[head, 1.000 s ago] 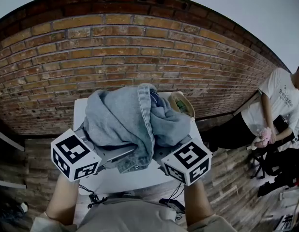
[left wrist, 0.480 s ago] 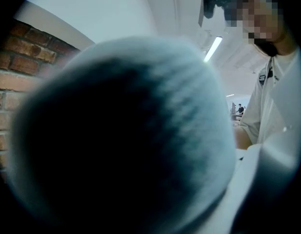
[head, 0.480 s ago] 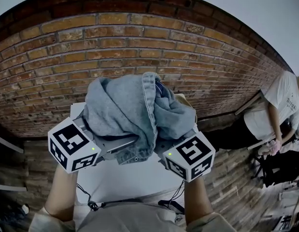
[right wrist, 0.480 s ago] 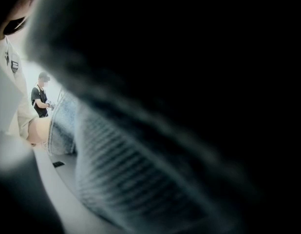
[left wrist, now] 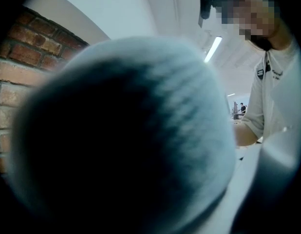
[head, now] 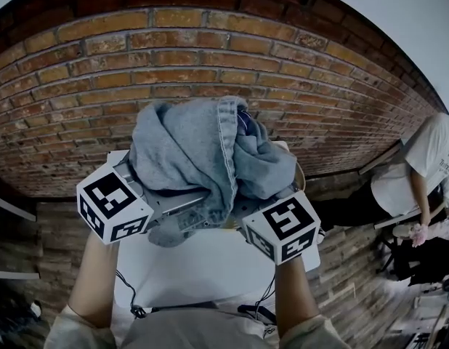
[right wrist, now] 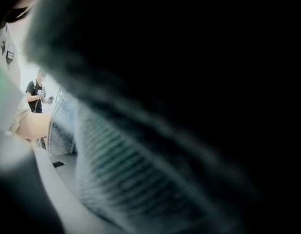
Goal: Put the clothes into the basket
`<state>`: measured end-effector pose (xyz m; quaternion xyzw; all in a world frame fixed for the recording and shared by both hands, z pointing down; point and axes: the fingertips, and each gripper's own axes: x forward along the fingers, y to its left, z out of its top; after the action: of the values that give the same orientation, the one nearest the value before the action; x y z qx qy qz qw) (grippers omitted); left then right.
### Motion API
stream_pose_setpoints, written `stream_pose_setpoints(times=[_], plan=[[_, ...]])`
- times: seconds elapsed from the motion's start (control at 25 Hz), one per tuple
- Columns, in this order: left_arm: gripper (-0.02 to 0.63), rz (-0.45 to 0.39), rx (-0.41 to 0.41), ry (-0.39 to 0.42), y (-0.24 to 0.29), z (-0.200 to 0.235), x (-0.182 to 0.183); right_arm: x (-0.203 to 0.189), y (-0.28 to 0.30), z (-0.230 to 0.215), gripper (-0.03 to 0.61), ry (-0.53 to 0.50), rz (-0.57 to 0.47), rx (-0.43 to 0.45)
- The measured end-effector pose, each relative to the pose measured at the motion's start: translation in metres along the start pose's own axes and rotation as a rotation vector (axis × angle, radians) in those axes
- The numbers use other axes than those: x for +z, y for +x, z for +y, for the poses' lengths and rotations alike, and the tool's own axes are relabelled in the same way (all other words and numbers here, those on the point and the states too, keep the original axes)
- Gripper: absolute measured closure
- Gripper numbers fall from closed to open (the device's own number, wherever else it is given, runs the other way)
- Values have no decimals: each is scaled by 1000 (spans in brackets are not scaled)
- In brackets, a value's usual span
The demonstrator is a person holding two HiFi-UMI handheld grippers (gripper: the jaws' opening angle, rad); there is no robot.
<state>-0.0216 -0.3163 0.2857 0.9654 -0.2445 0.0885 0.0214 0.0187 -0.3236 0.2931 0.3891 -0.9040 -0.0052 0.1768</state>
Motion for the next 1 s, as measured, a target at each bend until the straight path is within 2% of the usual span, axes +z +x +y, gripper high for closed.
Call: stream_pose_setpoints(times=[0.16,0.4,0.56,0.72,0.88,1.0], plan=[[164,9,5,-4,9,15,-16,-15,18,-8,293,7,8,-12],[164,14,31,-25,22,31,-48,-43,40,-16,293,-36,42,-22],[164,45,66,-28,31,40,-77,-71,56,-18,293,-45,59,-25],[164,130,101,-45,38,42,-119,-107,73,-14,291,-32,58,-21],[164,243,117,-109,45,40,-163,-150,85,-7,290,1,144,-6],[164,309,118,-185,48,43,-190,-174,96,-3,290,33,229,14]])
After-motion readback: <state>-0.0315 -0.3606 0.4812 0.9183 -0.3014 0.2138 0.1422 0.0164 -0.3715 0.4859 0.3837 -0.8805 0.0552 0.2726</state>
